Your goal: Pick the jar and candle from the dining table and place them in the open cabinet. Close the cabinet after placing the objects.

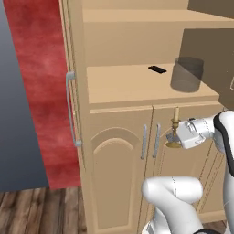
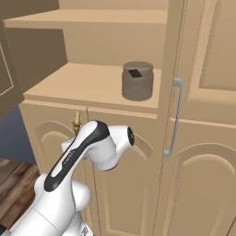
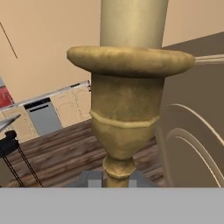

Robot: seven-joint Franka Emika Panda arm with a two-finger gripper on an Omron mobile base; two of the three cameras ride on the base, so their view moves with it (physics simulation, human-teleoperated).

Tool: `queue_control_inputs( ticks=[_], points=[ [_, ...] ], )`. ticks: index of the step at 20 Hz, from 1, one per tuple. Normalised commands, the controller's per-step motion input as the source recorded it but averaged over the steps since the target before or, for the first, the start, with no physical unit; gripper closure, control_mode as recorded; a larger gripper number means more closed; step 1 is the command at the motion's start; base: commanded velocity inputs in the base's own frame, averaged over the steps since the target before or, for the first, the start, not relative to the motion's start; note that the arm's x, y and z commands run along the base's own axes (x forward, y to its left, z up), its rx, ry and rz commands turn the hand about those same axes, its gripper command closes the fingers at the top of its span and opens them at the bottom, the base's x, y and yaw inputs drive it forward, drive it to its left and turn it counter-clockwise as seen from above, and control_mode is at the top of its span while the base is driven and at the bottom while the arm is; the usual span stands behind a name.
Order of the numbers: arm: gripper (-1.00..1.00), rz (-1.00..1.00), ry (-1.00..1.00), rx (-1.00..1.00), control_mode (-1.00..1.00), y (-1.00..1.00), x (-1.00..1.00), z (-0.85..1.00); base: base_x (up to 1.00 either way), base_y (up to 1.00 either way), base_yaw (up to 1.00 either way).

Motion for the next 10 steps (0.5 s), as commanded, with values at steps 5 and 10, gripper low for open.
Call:
queue_control_inputs(
  ticks=[5, 10],
  points=[
    [1.00, 0.00, 0.00, 0.00, 1.00, 0.00, 0.00, 0.00, 0.34, 0.15, -0.09],
    [1.00, 0.00, 0.00, 0.00, 1.00, 0.00, 0.00, 0.00, 0.31, 0.00, 0.02]
  ],
)
